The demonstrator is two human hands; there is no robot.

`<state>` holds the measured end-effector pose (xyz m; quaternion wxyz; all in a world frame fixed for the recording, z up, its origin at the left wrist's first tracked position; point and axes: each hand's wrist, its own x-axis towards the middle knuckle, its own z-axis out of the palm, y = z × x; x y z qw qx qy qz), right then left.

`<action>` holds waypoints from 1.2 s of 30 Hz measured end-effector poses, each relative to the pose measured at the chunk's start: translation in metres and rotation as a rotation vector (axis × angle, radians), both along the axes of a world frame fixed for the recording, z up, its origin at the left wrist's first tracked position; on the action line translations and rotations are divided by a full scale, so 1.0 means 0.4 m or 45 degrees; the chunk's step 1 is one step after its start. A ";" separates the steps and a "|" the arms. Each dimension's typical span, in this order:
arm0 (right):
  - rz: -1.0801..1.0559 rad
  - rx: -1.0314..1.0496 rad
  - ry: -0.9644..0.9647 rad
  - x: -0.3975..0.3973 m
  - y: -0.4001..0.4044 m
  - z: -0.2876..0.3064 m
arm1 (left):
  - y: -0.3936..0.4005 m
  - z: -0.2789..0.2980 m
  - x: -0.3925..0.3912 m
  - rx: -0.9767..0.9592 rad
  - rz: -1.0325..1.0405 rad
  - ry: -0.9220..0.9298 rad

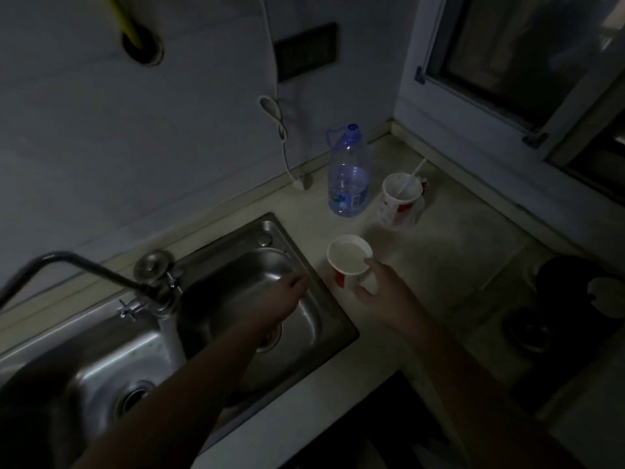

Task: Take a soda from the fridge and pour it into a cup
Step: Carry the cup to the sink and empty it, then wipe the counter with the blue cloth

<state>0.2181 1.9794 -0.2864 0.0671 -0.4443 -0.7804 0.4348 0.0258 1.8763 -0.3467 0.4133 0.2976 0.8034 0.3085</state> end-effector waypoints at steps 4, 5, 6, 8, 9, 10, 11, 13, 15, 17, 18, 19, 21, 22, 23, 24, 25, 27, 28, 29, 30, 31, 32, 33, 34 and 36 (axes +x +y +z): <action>0.045 0.162 -0.127 -0.003 -0.054 0.000 | -0.093 0.038 -0.011 -0.026 -0.225 0.418; 0.047 0.202 -0.141 -0.003 -0.067 0.002 | -0.117 0.046 -0.011 -0.011 -0.272 0.498; 0.049 0.234 -0.163 -0.004 -0.080 0.003 | -0.142 0.055 -0.010 -0.013 -0.318 0.584; 0.114 0.302 -0.219 -0.010 -0.105 0.006 | -0.191 0.078 -0.003 -0.053 -0.416 0.749; 0.165 0.323 -0.244 -0.014 -0.117 0.008 | -0.215 0.089 0.001 -0.090 -0.458 0.826; 0.225 0.344 -0.261 -0.022 -0.131 0.007 | -0.237 0.099 0.004 -0.137 -0.494 0.908; 0.288 0.365 -0.278 -0.030 -0.146 0.008 | -0.258 0.108 0.007 -0.164 -0.512 0.996; 0.402 0.430 -0.303 -0.049 -0.178 0.003 | -0.298 0.106 0.010 -0.185 -0.506 1.094; 0.488 0.484 -0.314 -0.072 -0.213 -0.002 | -0.336 0.086 0.011 -0.244 -0.465 1.039; 0.577 0.492 -0.324 -0.102 -0.250 -0.007 | -0.378 0.070 0.014 -0.319 -0.404 0.964; 0.619 0.492 -0.338 -0.120 -0.271 -0.008 | -0.401 0.068 0.017 -0.343 -0.374 0.951; 0.661 0.501 -0.348 -0.136 -0.292 -0.010 | -0.426 0.069 0.019 -0.359 -0.352 0.947; 0.730 0.512 -0.322 -0.168 -0.337 -0.011 | -0.481 0.076 0.019 -0.387 -0.337 0.975; 0.761 0.523 -0.300 -0.181 -0.361 -0.013 | -0.509 0.081 0.017 -0.409 -0.335 0.997; 0.802 0.541 -0.282 -0.193 -0.386 -0.013 | -0.538 0.083 0.015 -0.434 -0.327 1.008; 0.849 0.552 -0.274 -0.204 -0.413 -0.013 | -0.569 0.088 0.013 -0.457 -0.310 1.006; 0.894 0.549 -0.275 -0.213 -0.439 -0.015 | -0.599 0.092 0.011 -0.477 -0.289 0.987; 0.971 0.517 -0.304 -0.229 -0.494 -0.015 | -0.662 0.095 0.010 -0.501 -0.222 0.904; 1.001 0.509 -0.317 -0.235 -0.522 -0.016 | -0.696 0.091 0.013 -0.505 -0.188 0.872; 1.029 0.513 -0.326 -0.240 -0.552 -0.016 | -0.732 0.087 0.017 -0.512 -0.164 0.866; 1.053 0.517 -0.331 -0.245 -0.580 -0.014 | -0.769 0.085 0.022 -0.522 -0.151 0.880; 1.071 0.523 -0.333 -0.249 -0.609 -0.011 | -0.806 0.083 0.025 -0.535 -0.141 0.895; 1.086 0.534 -0.332 -0.253 -0.639 -0.009 | -0.842 0.081 0.029 -0.547 -0.123 0.899; 1.102 0.550 -0.329 -0.258 -0.668 -0.006 | -0.877 0.079 0.031 -0.556 -0.099 0.899; 1.123 0.562 -0.330 -0.261 -0.698 -0.003 | -0.909 0.081 0.035 -0.564 -0.077 0.902; 1.162 0.578 -0.334 -0.265 -0.754 0.003 | -0.971 0.085 0.044 -0.578 -0.052 0.931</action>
